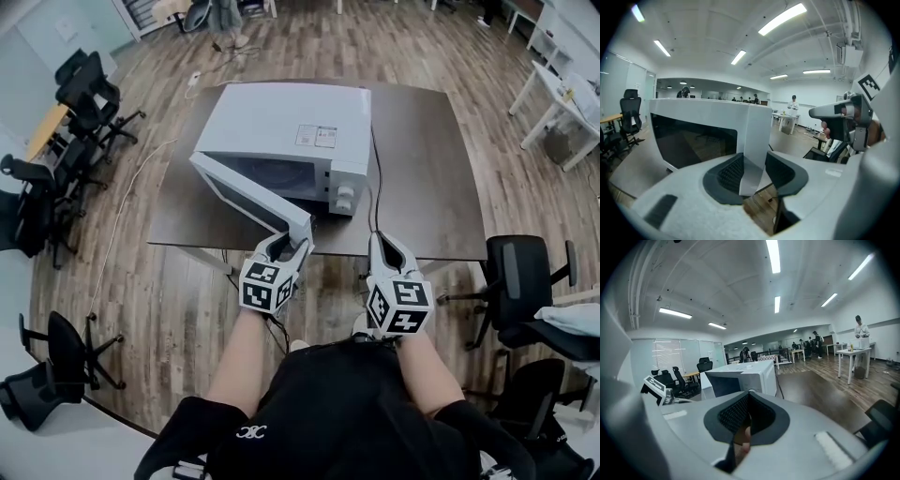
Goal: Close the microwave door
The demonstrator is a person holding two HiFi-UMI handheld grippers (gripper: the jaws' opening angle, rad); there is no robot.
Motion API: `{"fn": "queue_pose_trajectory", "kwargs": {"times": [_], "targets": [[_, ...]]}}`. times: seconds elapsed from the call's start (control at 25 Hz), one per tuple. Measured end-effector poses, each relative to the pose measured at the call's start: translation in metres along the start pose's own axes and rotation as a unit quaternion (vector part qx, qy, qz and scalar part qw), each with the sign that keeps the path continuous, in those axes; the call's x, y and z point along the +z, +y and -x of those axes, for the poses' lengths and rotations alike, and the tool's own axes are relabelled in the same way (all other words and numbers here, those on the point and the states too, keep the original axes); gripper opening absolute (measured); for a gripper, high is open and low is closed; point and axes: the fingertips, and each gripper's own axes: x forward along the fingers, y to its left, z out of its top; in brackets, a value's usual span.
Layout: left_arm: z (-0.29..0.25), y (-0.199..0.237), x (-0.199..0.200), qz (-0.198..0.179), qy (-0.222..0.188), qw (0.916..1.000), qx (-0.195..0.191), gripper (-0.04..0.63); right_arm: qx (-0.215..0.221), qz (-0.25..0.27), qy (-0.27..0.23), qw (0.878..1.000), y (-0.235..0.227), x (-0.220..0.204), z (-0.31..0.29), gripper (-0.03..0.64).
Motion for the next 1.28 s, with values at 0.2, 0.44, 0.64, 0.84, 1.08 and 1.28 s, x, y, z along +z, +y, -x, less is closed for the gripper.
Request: {"fn": "queue_pose_trajectory", "kwargs": {"times": [0.2, 0.44, 0.64, 0.84, 1.08, 1.28], "targets": [[-0.026, -0.002, 0.013, 0.011, 0.005, 0.9997, 0.020, 0.158, -0.012, -0.018, -0.004, 1.000, -0.039, 0.004, 0.003, 0.009], [-0.053, -0.001, 0.026, 0.019, 0.013, 0.9991, 0.035, 0.156, -0.016, -0.044, -0.004, 0.999, -0.074, 0.005, -0.003, 0.009], [-0.075, 0.001, 0.037, 0.022, 0.013, 0.9986, 0.046, 0.155, -0.013, -0.046, -0.012, 0.999, -0.094, 0.014, -0.010, 0.009], [-0.096, 0.006, 0.048, 0.024, 0.009, 0.9979, 0.060, 0.150, -0.012, -0.043, -0.015, 0.999, -0.114, 0.022, -0.019, 0.009], [-0.109, 0.010, 0.056, 0.020, 0.005, 0.9974, 0.069, 0.149, -0.012, -0.038, -0.017, 0.999, -0.131, 0.030, -0.029, 0.009], [-0.126, 0.017, 0.064, 0.019, 0.009, 0.9963, 0.084, 0.144, -0.007, -0.033, -0.019, 0.999, -0.134, 0.035, -0.038, 0.009]]}}
